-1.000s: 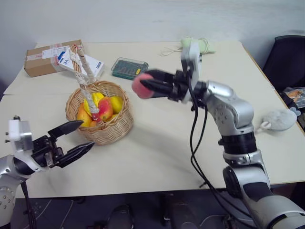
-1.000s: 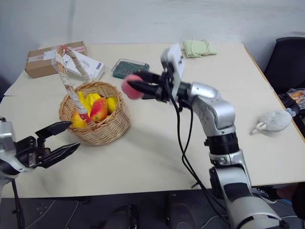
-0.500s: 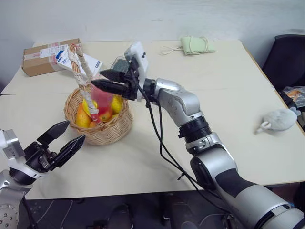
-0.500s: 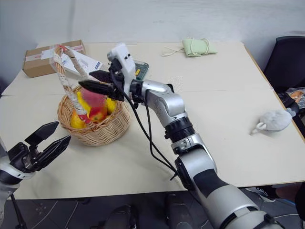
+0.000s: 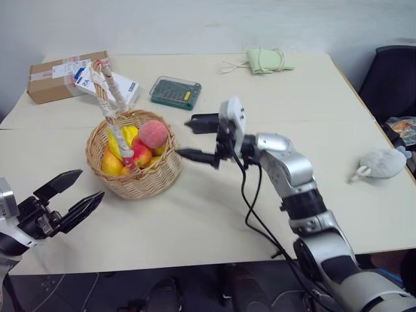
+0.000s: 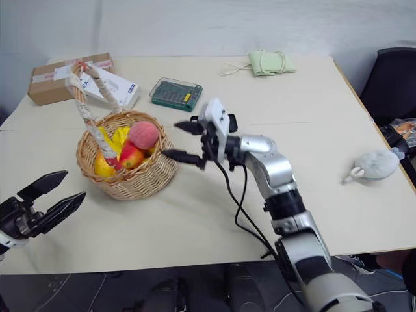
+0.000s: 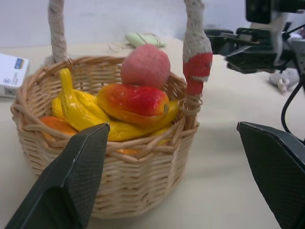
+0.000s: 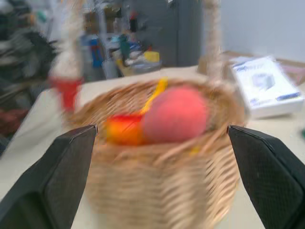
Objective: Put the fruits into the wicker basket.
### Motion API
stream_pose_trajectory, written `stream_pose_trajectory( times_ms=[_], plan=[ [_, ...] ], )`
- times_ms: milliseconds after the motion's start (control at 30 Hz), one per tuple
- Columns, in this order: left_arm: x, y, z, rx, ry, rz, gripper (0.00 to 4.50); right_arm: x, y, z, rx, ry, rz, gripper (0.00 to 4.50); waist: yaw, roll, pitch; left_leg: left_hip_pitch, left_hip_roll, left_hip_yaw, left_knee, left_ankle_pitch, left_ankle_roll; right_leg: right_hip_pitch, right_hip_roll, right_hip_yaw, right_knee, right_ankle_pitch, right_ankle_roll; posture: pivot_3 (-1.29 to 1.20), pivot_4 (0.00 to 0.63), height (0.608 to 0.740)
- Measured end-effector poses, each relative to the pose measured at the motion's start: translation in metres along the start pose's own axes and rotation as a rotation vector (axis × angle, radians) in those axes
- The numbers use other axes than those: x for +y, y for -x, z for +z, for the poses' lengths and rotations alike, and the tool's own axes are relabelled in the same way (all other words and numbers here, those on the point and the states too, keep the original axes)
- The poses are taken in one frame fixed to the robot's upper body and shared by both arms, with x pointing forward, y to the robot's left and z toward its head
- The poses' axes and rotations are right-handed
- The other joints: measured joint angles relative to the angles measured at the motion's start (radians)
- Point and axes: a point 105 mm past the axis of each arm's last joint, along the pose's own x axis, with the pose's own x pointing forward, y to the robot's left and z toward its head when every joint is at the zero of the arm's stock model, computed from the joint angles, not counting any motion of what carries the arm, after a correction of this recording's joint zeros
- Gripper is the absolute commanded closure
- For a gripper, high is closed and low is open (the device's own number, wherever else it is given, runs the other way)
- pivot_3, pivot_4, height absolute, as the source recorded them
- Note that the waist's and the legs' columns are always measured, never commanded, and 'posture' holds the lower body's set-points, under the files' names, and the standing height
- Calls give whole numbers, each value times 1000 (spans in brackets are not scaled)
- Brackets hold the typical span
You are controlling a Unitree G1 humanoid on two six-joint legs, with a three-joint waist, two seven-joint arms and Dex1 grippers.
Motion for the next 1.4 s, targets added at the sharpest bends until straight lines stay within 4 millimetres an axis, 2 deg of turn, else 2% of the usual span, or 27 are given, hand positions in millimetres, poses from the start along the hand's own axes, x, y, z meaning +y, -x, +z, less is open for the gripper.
stream_pose_trajectory(
  times_ms=[67,200,300,467,567,700,867,900,933,1000,1067,1133,1200,1400],
  plan=[
    [1,3,-1,5,6,6,0,21,-12,-2,4,5,73,19,-9,0,0,0,2,0,0,0,-1,-1,2,0,1,0,-1,0,150,740],
    [6,13,-1,-2,28,63,0,40,-42,-3,-14,-1,121,19,-14,0,0,3,2,0,1,1,-2,1,2,0,4,0,-2,0,150,740],
    [1,22,-12,39,73,71,0,44,-64,-5,-13,-13,117,19,-14,-1,0,4,2,0,1,1,-2,2,2,0,3,0,-3,0,150,740],
    [-3,27,-19,64,94,64,0,46,-92,-6,15,-14,124,19,-12,-2,-1,3,2,-2,1,1,-3,1,0,-2,2,-1,-5,0,150,740],
    [-5,27,-24,68,102,59,0,49,-108,-7,24,-15,137,608,-12,-2,-1,2,2,-2,0,1,-3,1,0,-2,2,-1,-5,0,150,740],
    [-7,23,-24,61,98,45,0,45,-121,-9,26,9,118,2036,-15,-2,-1,1,2,-2,0,0,-3,0,0,-3,1,-2,-6,0,150,740],
    [-5,18,-19,45,75,27,0,38,-121,-10,11,30,99,3849,-15,-2,-1,0,2,-3,0,0,-3,0,0,-3,1,-2,-6,0,150,740],
    [-5,16,-17,37,67,22,0,38,-120,-10,6,29,104,4096,-14,-2,-1,0,2,-3,0,0,-3,0,0,-4,1,-2,-6,0,150,740],
    [-4,14,-15,31,61,18,0,37,-119,-8,-8,27,105,4159,-14,-2,-1,0,3,-3,0,0,-3,-1,0,-4,1,-2,-6,0,150,740],
    [-4,10,-12,16,50,5,0,34,-108,9,-99,-15,105,4159,-11,-2,-1,-1,2,-4,0,0,-3,0,0,-5,1,-2,-6,0,150,740],
    [-4,4,-10,4,43,-9,0,33,-83,32,-203,1,114,4159,-6,-2,-1,-3,2,-5,0,0,-3,0,-1,-6,-1,-2,-5,0,150,740],
    [-4,-1,-9,-6,40,-23,0,31,-57,47,-233,56,106,4159,1,-1,-1,-3,2,-6,0,-1,-2,0,-1,-6,-2,-2,-5,0,150,740],
    [-5,-5,-9,-7,41,-38,0,29,-35,55,-227,86,67,4160,6,-2,-1,-3,2,-6,0,-1,-2,0,-1,-7,-2,-2,-5,0,150,740],
    [-8,-27,-13,2,44,-153,0,8,60,59,-76,104,-182,4160,21,0,0,-2,1,-6,2,0,-1,1,-1,-7,-1,-2,-5,0,150,740]
  ],
)
